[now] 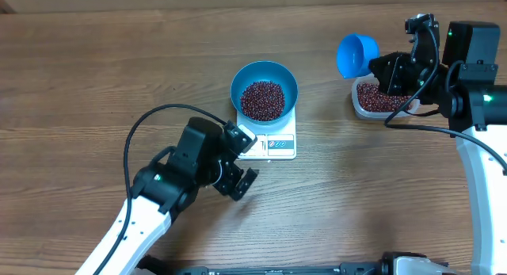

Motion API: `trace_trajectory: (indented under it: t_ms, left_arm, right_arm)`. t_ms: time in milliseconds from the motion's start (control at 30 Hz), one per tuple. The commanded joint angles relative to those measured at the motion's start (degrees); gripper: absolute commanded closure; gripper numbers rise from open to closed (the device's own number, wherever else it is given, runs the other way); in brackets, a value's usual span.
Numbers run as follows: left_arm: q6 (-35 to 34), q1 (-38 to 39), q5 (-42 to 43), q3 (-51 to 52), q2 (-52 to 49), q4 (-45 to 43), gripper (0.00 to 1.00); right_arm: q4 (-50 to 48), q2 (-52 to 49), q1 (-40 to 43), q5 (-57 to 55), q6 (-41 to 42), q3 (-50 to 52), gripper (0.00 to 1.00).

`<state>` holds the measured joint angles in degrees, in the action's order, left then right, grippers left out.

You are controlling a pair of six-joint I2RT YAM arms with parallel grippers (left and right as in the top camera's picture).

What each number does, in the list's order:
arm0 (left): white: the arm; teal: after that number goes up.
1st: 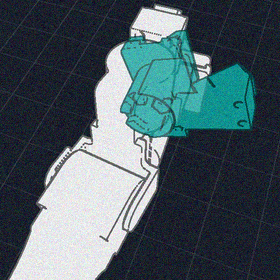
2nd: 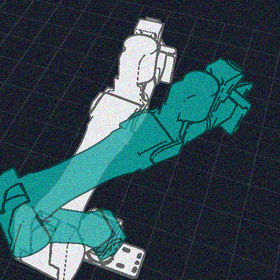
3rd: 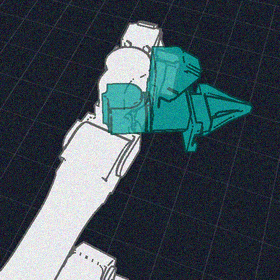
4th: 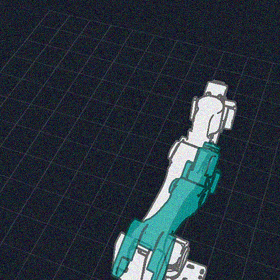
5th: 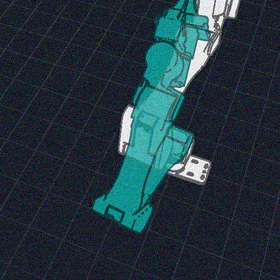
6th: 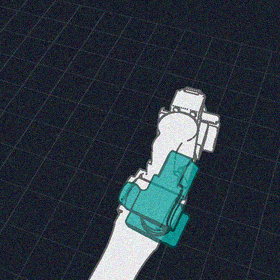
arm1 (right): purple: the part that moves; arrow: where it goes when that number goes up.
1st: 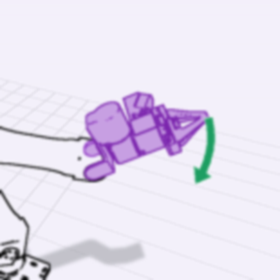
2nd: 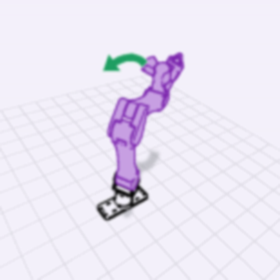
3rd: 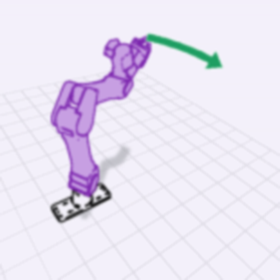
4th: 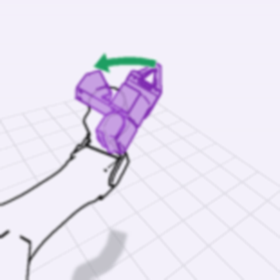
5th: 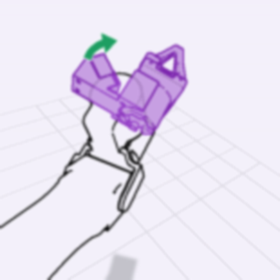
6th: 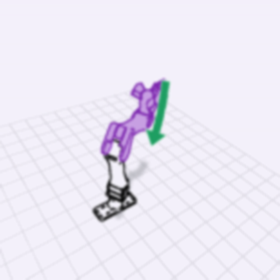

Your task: Scoop item into bowl and weigh 150g on scale

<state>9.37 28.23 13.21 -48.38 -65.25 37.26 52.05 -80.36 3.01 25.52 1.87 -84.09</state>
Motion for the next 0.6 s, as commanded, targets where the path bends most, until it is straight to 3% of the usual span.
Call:
trace_trajectory:
  t_ms: [0,267,433,567]
  left_arm:
    - [6.01,-3.98,4.72,0.55,-4.57,-0.28,0.00]
    - [6.82,-5.70,4.68,-0.68,-8.13,-0.37,0.01]
    - [0.59,-5.70,-3.37,-2.84,-8.11,0.35,0.00]
    - [-0.81,-5.70,-2.97,-4.55,-8.07,0.39,0.00]
  right_arm:
    - [-0.24,1.27,0.24,0.68,-0.46,-1.84,0.96]
    - [-0.24,1.20,0.24,0.48,-0.46,-1.79,0.96]
    - [-0.24,1.20,0.24,0.04,-0.48,-1.79,0.96]
    - [-0.24,1.16,0.24,0.07,-0.74,-1.79,0.96]
